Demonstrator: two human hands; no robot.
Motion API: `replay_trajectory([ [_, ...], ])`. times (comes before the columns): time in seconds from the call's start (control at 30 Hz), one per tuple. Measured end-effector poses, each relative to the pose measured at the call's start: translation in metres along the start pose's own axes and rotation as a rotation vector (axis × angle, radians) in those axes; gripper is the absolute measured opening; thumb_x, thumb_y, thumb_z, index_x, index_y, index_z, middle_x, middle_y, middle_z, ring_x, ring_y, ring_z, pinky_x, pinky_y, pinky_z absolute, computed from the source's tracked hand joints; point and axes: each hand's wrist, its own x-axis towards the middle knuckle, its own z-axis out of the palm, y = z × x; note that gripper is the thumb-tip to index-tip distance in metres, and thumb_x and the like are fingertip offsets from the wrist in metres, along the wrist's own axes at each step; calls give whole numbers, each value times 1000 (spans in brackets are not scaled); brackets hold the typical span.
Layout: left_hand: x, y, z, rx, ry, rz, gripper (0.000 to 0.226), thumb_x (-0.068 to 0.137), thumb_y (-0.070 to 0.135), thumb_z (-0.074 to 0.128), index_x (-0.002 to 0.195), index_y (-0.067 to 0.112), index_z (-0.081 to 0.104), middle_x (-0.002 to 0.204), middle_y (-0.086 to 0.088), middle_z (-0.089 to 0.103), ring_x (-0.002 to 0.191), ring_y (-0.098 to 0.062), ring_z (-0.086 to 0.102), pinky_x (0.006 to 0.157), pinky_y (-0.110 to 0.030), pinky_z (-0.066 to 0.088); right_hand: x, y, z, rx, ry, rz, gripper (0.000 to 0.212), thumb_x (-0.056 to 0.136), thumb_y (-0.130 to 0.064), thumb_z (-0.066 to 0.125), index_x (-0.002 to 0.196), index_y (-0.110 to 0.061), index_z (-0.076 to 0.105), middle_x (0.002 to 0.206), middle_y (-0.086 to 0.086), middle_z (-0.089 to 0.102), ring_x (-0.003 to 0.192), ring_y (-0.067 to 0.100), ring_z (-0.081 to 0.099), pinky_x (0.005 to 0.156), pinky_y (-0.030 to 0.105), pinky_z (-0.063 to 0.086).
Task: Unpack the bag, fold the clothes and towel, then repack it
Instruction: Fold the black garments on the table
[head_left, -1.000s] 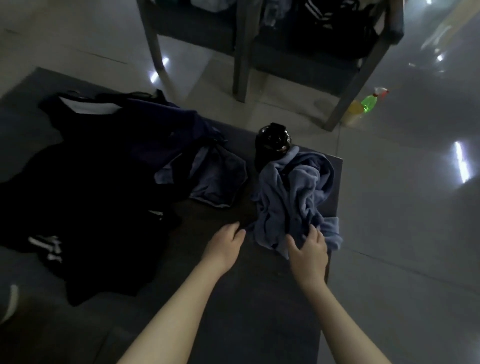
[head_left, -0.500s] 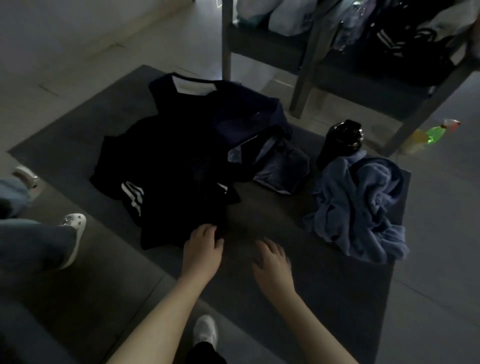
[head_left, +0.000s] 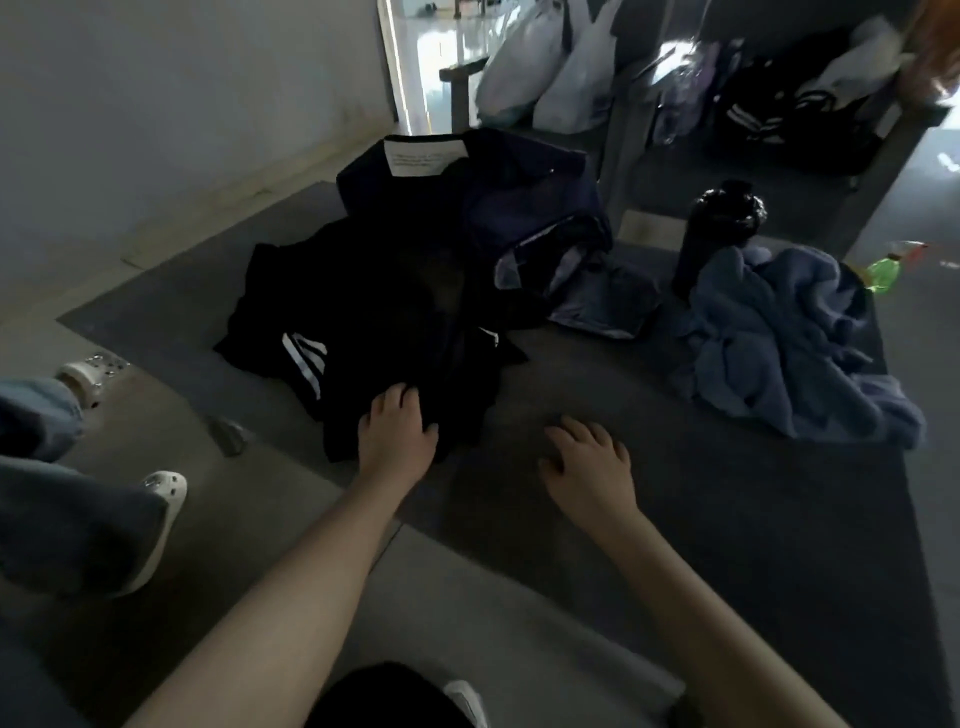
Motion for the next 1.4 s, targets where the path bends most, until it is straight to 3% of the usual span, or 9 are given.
replay_trajectory([
  [0.3,-30,-10,-4,-182,48,148,21,96,10,43,93,9,65,108,-9,63,99,-24,54,77,-36,42,-64,-28,2,38,-78,21,48,96,-33,47,143,-24,39,153,-2,31,141,21,23,113,41,21],
  [0.5,-10,-23,-28,-391,361,-119,57,90,28,62,138,8,39,140,-10,42,128,-28,41,99,-42,40,-28,-43,-13,97,-117,17,49,94,-30,51,141,-20,40,143,3,44,131,25,38,106,41,35],
  [0.6,21,-38,-34,-571,277,-333,78,88,42,63,147,8,24,149,-12,32,136,-32,32,107,-51,35,-6,-52,-14,189,-68,1,50,94,-28,52,141,-19,39,141,6,45,129,26,41,103,40,38],
  [0.7,44,-45,-35,-592,107,-352,64,89,44,59,139,10,38,133,-11,53,122,-34,50,100,-49,41,11,-62,-13,255,-42,8,52,94,-27,53,143,-17,37,139,8,47,126,26,45,101,37,40],
  [0.83,43,-43,-42,-707,26,-230,35,93,30,58,118,6,60,107,-7,62,104,-29,60,82,-35,48,29,-74,-7,431,-17,7,50,94,-28,55,140,-18,42,134,7,53,118,22,53,98,36,45],
  [1.0,14,-27,-47,-669,-43,67,23,87,23,68,97,2,65,109,0,47,99,-16,51,79,-20,35,40,-95,-15,832,6,102,43,97,-31,51,137,-17,47,120,-1,58,98,6,54,73,11,42],
  [1.1,-7,-15,-38,-547,-178,305,17,85,21,69,89,5,66,109,-3,56,105,-22,54,89,-30,43,44,-102,-14,1000,-19,153,56,92,-45,54,140,-20,42,128,-3,56,113,12,54,93,25,46],
  [1.3,-36,12,-33,-562,-240,472,17,89,24,64,91,7,69,100,-2,63,100,-18,56,90,-35,45,39,-91,-16,775,175,253,29,92,-19,55,118,-8,60,109,12,65,103,27,60,82,33,48],
  [1.4,-41,14,-40,-631,-32,380,21,94,28,56,98,11,68,99,3,62,99,-14,56,89,-34,45,27,-63,-27,716,254,332,24,91,-8,47,111,-7,60,102,13,64,88,26,59,66,29,44],
])
